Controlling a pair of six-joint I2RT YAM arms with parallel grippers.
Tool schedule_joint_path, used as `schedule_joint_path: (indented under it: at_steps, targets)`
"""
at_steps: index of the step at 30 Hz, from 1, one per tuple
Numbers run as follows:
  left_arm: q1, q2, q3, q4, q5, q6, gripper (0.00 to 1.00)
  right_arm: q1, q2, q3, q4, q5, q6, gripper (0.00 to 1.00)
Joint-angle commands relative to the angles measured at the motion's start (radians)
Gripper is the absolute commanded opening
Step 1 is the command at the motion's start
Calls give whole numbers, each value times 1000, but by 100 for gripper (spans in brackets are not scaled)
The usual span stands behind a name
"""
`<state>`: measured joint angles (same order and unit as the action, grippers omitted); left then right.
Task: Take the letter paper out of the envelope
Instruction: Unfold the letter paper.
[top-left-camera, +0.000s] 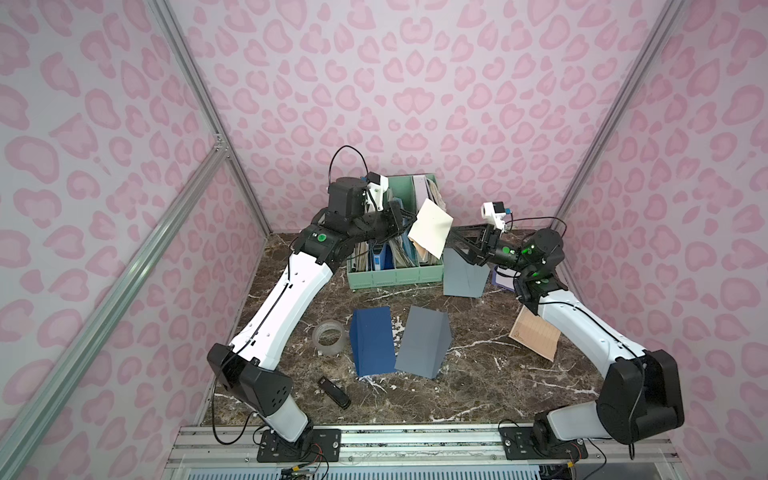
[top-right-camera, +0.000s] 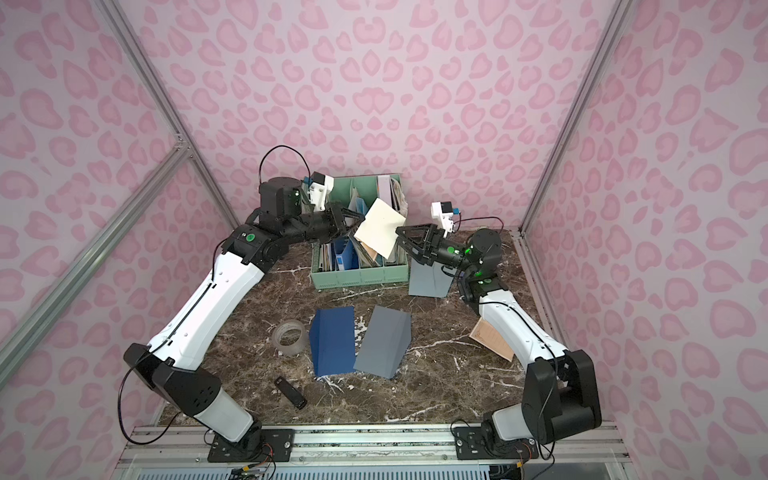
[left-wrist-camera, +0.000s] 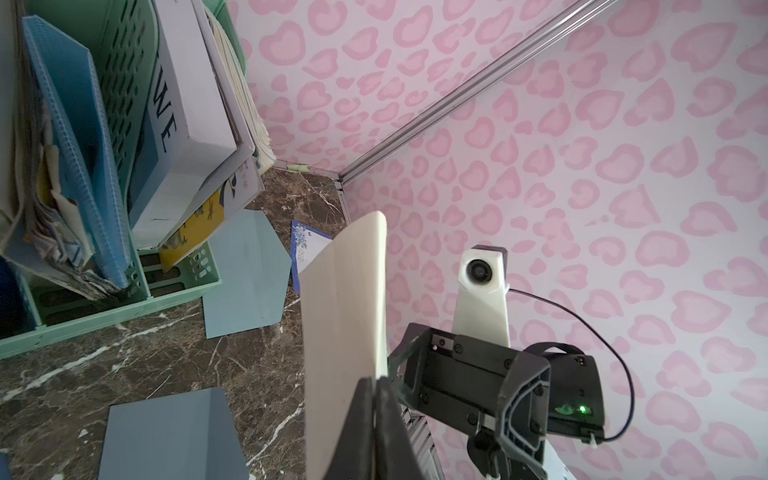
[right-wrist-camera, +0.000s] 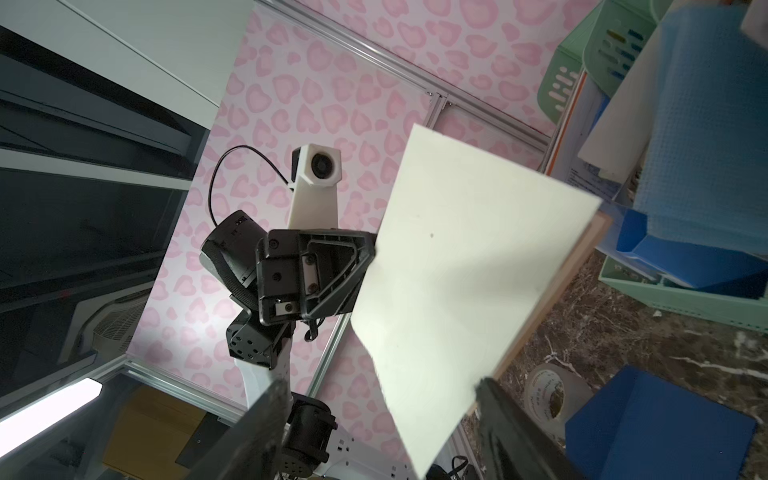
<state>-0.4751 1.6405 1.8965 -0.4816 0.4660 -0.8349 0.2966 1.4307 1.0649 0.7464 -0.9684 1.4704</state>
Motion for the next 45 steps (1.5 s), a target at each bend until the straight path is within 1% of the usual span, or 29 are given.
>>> schedule_joint_path:
  at_steps: [1, 7, 11, 16, 20, 21, 23, 24, 26, 27, 29, 30, 31, 32, 33, 35, 36, 37, 38, 40, 41, 43, 45]
  targets:
    - [0, 6, 16, 48, 26, -16, 0, 3, 6, 8, 93, 15, 53, 71]
    - [-2, 11, 6, 68, 34, -34, 0, 3, 59, 62, 54, 4, 54, 62]
    - [-2, 12, 9, 67, 31, -30, 0, 1, 62, 64, 46, 10, 58, 62]
    - [-12, 16, -13, 84, 40, -39, 0, 2, 94, 104, 21, 16, 59, 58]
    - [-29, 27, -18, 90, 39, -35, 0, 3, 119, 134, 5, 33, 71, 48]
    - [-35, 32, -19, 91, 39, -35, 0, 3, 123, 142, -10, 35, 70, 43]
    - [-41, 37, -19, 91, 40, -32, 0, 4, 127, 158, -55, 37, 50, 30]
    - [-44, 38, -19, 89, 37, -28, 0, 3, 126, 172, -100, 38, 19, 24]
    - [-45, 38, -19, 84, 36, -25, 0, 2, 120, 220, -265, 45, -87, 9]
    - [-45, 37, -17, 75, 33, -21, 8, 2, 117, 257, -378, 54, -174, 1]
    - [-45, 35, -5, 41, 19, -3, 33, 0, 117, 355, -599, 81, -338, 0]
    - [-42, 33, 6, 4, 2, 13, 48, 2, 121, 402, -701, 92, -427, 0]
    - [-38, 32, 23, -44, -23, 29, 60, 2, 127, 459, -816, 108, -523, 0]
    - [-33, 30, 36, -75, -37, 39, 67, 5, 134, 508, -912, 129, -612, 0]
    - [-21, 28, 48, -104, -49, 45, 71, 10, 147, 571, -1027, 156, -723, 0]
    - [3, 21, 67, -153, -70, 32, 81, 29, 173, 679, -1251, 247, -933, 0]
    - [15, 20, 75, -174, -75, 16, 88, 45, 187, 729, -1352, 313, -1042, 0]
    - [27, 23, 85, -196, -72, -3, 90, 75, 201, 777, -1450, 405, -1142, 0]
    - [34, 29, 97, -224, -68, -25, 91, 107, 209, 811, -1515, 495, -1220, 0]
    - [45, 46, 116, -267, -37, -71, 91, 215, 215, 847, -1604, 770, -1380, 0]
    - [46, 54, 118, -277, -23, -92, 91, 269, 210, 839, -1616, 890, -1439, 0]
    - [46, 70, 114, -283, 32, -153, 91, 374, 177, 758, -1577, 1132, -1536, 0]
    - [47, 85, 113, -296, 81, -195, 91, 420, 127, 652, -1486, 1236, -1597, 0]
